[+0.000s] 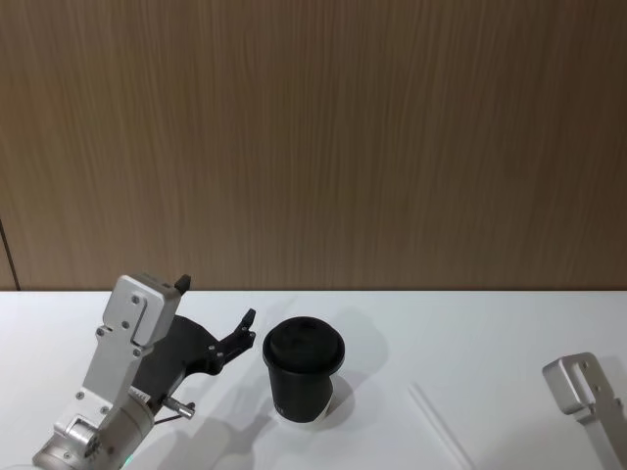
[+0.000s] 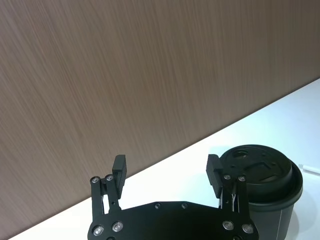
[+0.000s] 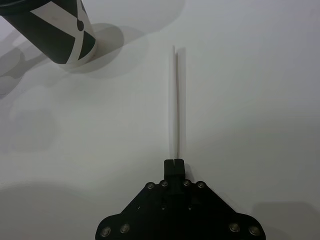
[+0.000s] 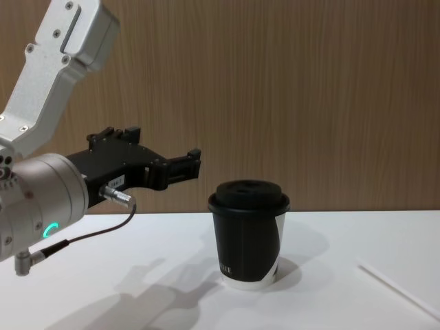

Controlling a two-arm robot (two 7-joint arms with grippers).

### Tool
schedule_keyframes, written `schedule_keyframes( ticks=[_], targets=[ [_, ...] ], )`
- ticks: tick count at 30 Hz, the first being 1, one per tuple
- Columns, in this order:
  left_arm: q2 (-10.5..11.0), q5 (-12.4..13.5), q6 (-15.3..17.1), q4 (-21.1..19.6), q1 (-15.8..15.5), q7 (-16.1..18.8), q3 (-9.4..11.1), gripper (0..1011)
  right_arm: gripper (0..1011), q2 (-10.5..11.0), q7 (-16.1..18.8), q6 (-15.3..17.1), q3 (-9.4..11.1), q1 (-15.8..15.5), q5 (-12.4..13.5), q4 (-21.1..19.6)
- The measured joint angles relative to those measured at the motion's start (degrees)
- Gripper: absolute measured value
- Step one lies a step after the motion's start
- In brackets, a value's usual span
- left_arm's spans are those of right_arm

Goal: Pick up the straw with one hand, pass it to the other hand, and insert it into the cup.

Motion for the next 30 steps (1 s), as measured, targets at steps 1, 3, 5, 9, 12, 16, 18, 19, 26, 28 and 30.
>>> schedule_keyframes(
  ticks=[1, 3, 5, 9, 12, 16, 18, 19, 26, 28, 30],
  targets=[
    [0.0, 0.0, 0.0, 0.0, 0.0, 0.0, 0.0, 1004, 0, -0.07, -0.09, -0.47, 0.16, -0.06, -0.23, 0.01],
    [0.0, 0.0, 0.0, 0.0, 0.0, 0.0, 0.0, 1004, 0, -0.15, -0.23, -1.09, 0.29, -0.12, -0.47, 0.01],
    [0.0, 0.0, 0.0, 0.0, 0.0, 0.0, 0.0, 1003, 0, -0.25, -0.37, -2.23, 0.54, -0.19, -0.85, -0.03],
    [0.01, 0.0, 0.0, 0.0, 0.0, 0.0, 0.0, 1003, 0, -0.42, -0.46, -4.63, 1.02, -0.29, -1.37, -0.18],
    [0.0, 0.0, 0.0, 0.0, 0.0, 0.0, 0.0, 1003, 0, -0.52, -0.48, -6.8, 1.36, -0.36, -1.76, -0.31],
    [0.0, 0.0, 0.0, 0.0, 0.0, 0.0, 0.0, 1004, 0, -0.61, -0.46, -9.72, 1.81, -0.42, -2.05, -0.45],
    [0.0, 0.0, 0.0, 0.0, 0.0, 0.0, 0.0, 1003, 0, -0.66, -0.29, -11.68, 2.05, -0.44, -2.11, -0.47],
    [0.0, 0.0, 0.0, 0.0, 0.0, 0.0, 0.0, 1003, 0, -0.66, -0.19, -12.27, 2.14, -0.44, -2.11, -0.48],
    [0.0, 0.0, 0.0, 0.0, 0.0, 0.0, -0.01, 1003, 0, -0.85, 1.65, -18.35, 2.94, -0.33, -1.44, -0.33],
    [0.0, 0.0, 0.0, 0.0, 0.0, 0.0, 0.0, 1003, 0, -0.97, 2.48, -20.39, 3.16, -0.19, -0.92, -0.1],
    [0.0, 0.0, 0.0, 0.0, 0.0, 0.0, 0.0, 1003, 0, -1.14, 3.64, -22.68, 3.39, -0.02, -0.14, 0.21]
  ],
)
